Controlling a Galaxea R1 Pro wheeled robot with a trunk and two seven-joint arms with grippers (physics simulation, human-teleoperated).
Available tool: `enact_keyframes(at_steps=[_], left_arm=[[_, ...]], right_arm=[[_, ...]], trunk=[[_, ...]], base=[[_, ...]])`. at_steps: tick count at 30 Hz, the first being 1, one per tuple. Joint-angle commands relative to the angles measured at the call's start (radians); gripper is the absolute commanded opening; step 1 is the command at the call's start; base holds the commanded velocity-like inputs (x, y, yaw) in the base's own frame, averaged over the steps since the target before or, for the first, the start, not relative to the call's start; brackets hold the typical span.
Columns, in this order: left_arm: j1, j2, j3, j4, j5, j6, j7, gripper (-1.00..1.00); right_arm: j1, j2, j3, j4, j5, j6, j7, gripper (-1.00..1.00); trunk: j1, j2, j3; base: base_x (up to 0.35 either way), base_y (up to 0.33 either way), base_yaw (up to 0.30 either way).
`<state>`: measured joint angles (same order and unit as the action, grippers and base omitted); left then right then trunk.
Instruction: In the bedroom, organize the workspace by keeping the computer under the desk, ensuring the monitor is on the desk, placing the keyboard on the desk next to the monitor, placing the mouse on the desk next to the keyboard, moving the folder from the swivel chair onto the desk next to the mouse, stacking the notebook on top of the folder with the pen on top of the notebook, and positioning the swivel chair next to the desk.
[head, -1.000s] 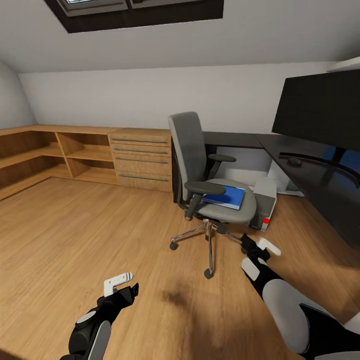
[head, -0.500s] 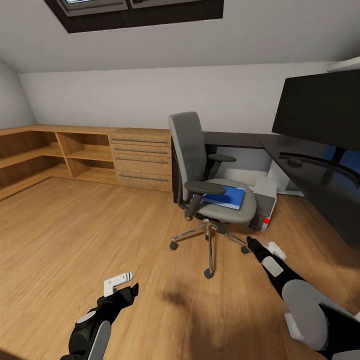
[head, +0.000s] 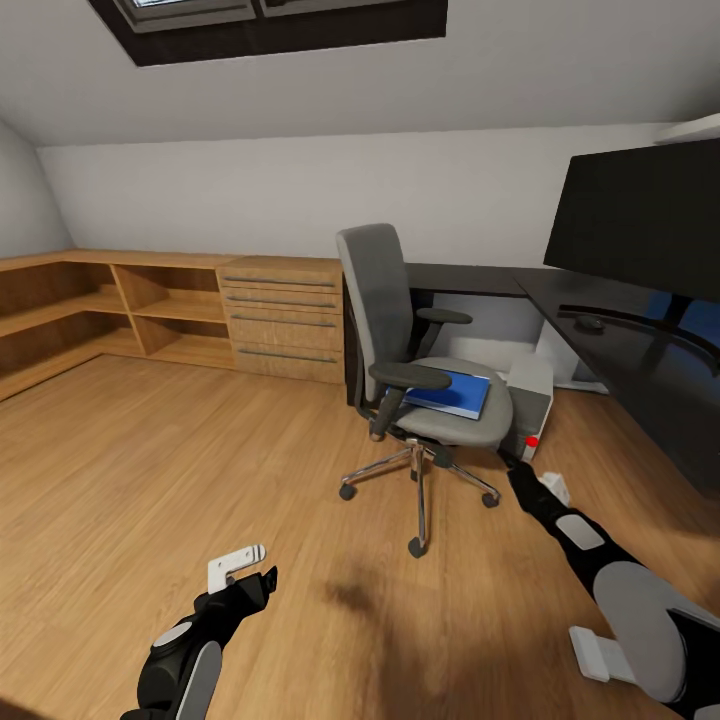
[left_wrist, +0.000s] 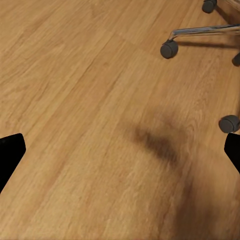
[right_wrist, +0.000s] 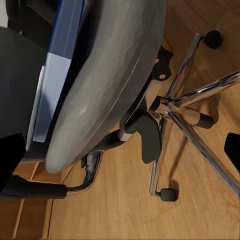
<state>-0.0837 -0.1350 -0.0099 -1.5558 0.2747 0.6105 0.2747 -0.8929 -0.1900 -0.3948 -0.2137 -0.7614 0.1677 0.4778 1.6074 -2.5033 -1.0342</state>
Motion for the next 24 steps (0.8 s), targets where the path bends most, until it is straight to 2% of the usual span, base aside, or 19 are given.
enact_keyframes(at_steps=[1, 5, 24], left_arm=[[-0.001, 0.000, -0.001, -0.001, 0.011, 0.003, 0.009, 1.00], [-0.001, 0.000, -0.001, -0.001, 0.011, 0.003, 0.009, 1.00], [-0.001, 0.000, -0.001, -0.001, 0.011, 0.003, 0.009, 1.00]], right_arm=[[0.000, -0.001, -0.004, 0.000, -0.009, 0.010, 0.009, 1.00], [0.000, -0.004, -0.004, 0.000, -0.011, 0.011, 0.027, 1.00], [0.000, -0.011, -0.007, -0.004, -0.015, 0.011, 0.031, 1.00]], trunk=[[0.000, 0.000, -0.001], [0.000, 0.000, -0.001], [0.000, 0.000, -0.001]], base=[[0.000, 0.000, 0.000], [0.000, 0.000, 0.000], [0.000, 0.000, 0.000]])
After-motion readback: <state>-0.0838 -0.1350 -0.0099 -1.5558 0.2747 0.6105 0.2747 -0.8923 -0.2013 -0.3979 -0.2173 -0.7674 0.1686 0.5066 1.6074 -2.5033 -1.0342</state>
